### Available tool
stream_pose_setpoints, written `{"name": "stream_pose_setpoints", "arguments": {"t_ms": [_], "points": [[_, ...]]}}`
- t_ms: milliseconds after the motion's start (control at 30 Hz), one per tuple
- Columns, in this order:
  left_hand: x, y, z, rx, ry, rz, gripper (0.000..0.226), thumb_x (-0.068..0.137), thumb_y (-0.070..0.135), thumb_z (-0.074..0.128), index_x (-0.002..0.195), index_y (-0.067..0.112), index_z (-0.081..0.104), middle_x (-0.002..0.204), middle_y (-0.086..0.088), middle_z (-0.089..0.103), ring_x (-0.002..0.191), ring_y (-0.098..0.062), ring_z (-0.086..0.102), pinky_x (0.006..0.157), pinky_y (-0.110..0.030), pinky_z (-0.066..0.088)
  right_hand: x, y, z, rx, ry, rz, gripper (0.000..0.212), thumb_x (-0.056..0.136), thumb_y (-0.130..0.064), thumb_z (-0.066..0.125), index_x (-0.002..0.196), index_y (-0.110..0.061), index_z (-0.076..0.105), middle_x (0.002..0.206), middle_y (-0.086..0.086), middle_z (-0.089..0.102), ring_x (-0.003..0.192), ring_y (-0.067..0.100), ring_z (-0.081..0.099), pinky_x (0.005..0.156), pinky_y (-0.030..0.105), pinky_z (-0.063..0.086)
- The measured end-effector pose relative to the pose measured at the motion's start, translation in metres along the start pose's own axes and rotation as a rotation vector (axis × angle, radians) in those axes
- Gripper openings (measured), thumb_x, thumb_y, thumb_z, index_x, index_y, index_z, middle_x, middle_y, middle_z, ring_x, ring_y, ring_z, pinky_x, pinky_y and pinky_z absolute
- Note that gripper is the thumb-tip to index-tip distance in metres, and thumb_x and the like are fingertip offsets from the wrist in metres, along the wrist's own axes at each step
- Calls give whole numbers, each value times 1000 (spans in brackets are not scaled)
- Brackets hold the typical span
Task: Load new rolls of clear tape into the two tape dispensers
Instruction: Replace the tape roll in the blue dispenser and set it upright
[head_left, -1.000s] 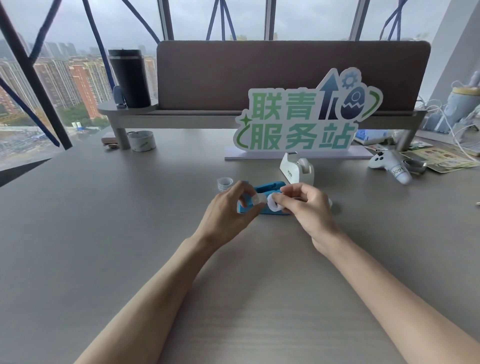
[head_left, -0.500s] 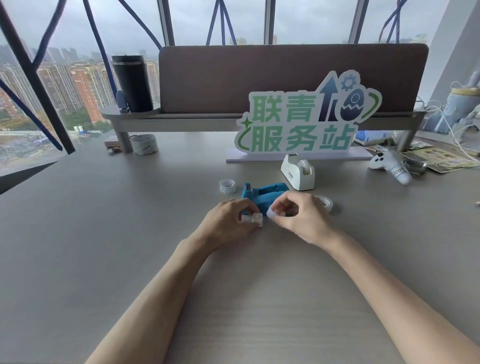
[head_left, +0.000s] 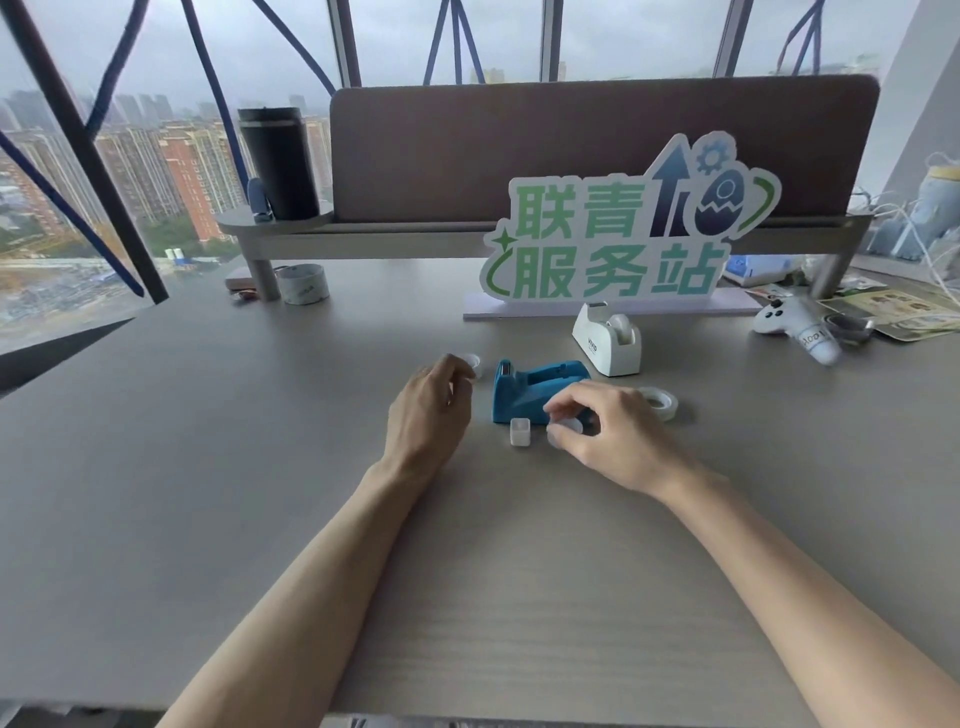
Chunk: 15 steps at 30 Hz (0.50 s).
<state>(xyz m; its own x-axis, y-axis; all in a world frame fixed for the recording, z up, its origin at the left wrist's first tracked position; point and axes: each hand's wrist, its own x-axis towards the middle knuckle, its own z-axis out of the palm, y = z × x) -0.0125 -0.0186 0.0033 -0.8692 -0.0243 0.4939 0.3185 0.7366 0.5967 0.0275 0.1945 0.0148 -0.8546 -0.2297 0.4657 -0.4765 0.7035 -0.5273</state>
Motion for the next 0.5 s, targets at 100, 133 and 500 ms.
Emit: {"name": "stream_pose_setpoints", "arguments": {"t_ms": [100,133,500], "points": [[14,-8,10,199,-113,-65,37,94,20,47,131,20,50,136,-7,50,123,-28,45,91,-40,44,-2,1,4,-48,15,-21,10,77,-20,73,87,-19,71,82,-11,66,73,7,57,69,22,47],[17,-10,11,250,-170,-79,43,94,21,46,137,21,45,142,-8,44,127,-30,41,97,-42,40,-2,1,5,-61,15,-19,10,77,-21,72,87,-19,71,82,-10,67,75,10,59,69,28,50],[9,-19,5,129,-125,-208,26,89,45,58,98,21,62,115,-8,62,110,-29,54,88,-36,41,-3,2,7,-70,36,-52,15,76,-17,70,91,-16,72,92,-5,70,87,17,64,76,34,52]]}}
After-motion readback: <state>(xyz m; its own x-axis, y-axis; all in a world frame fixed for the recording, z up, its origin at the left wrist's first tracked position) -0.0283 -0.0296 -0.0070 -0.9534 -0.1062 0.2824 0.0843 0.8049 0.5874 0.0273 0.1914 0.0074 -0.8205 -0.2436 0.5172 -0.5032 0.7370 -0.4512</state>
